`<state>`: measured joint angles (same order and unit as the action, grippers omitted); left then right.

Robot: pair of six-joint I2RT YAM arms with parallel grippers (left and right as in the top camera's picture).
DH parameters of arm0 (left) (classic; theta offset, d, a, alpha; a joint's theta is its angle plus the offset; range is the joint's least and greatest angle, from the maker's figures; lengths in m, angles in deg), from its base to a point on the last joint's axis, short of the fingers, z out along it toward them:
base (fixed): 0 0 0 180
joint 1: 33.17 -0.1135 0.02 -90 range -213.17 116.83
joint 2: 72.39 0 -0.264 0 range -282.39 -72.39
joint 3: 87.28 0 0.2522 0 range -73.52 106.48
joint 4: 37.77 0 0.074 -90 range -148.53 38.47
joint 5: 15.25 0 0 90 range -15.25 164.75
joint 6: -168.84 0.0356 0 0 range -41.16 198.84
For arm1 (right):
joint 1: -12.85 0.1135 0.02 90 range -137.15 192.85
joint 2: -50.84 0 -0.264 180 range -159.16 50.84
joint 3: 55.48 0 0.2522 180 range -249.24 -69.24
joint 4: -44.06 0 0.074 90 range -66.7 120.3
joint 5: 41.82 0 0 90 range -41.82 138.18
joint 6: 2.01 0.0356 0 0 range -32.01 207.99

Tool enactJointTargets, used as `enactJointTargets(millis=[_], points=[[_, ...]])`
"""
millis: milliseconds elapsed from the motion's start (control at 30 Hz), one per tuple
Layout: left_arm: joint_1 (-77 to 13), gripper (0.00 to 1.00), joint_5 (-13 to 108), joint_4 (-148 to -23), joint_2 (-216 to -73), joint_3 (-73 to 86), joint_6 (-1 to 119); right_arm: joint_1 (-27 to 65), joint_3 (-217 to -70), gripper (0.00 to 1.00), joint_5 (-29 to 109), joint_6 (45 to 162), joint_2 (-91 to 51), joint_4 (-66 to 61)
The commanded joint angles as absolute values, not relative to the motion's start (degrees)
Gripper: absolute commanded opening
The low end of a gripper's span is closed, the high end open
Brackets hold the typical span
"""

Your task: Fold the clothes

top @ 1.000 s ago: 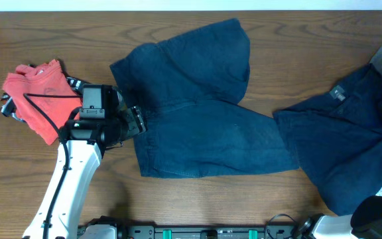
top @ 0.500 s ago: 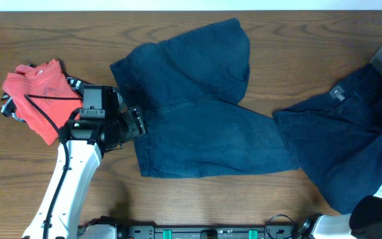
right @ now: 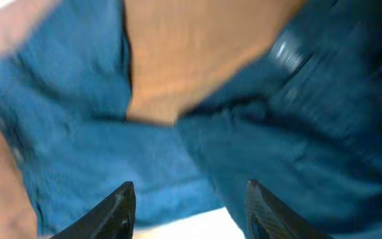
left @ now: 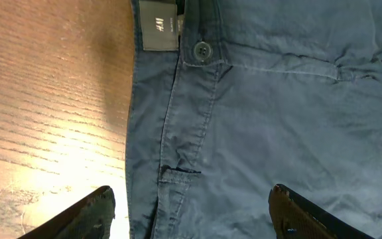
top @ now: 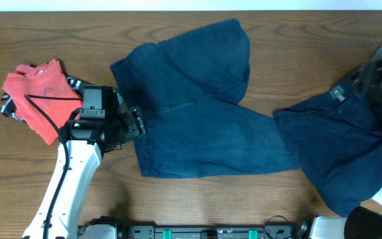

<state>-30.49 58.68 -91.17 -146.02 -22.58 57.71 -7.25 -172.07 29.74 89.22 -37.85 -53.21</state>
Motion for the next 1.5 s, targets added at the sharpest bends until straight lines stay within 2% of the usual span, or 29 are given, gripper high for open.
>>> enactJointTargets(millis=[0,267,500,633,733,967,1033,1300,1400,1467], points=[[-30.75,0.76,59.40,-91.34,-146.24,-22.78,58.24,-5.06,-162.12,0.56,30.83,87.17,-38.42,-51.61],[-30.75,0.76,59.42,-91.32,-146.24,-22.78,58.24,-1.78,-138.10,0.61,30.81,86.62,-38.42,-40.03],[-30.75,0.76,59.40,-91.39,-146.24,-22.78,58.24,-1.83,-124.31,0.66,33.83,89.26,-38.44,-22.56],[-30.75,0.76,59.40,-91.71,-146.24,-22.78,58.24,-1.83,-118.82,0.81,35.14,89.66,-38.70,-13.06],[-30.73,0.76,59.40,-92.48,-146.24,-22.78,58.24,-1.96,-115.94,0.85,40.45,89.70,-40.25,-7.53],[-30.75,0.76,59.38,-96.20,-146.24,-22.78,58.21,-6.66,-115.41,0.85,60.87,99.67,-43.84,-5.10],[-30.75,0.76,59.38,-97.20,-146.24,-22.78,58.21,-9.69,-116.22,0.86,63.01,102.07,-43.84,-4.79],[-30.73,0.76,58.74,-100.55,-146.24,-22.78,57.73,-23.64,-129.64,0.85,60.76,102.66,-43.81,-9.76],[-30.73,0.77,58.68,-101.86,-146.24,-22.78,57.12,-24.86,-136.00,0.85,52.63,98.84,-43.77,-12.60],[-30.73,0.81,58.26,-102.75,-146.24,-22.83,57.12,-24.56,-139.41,0.84,44.41,96.15,-43.77,-15.11]])
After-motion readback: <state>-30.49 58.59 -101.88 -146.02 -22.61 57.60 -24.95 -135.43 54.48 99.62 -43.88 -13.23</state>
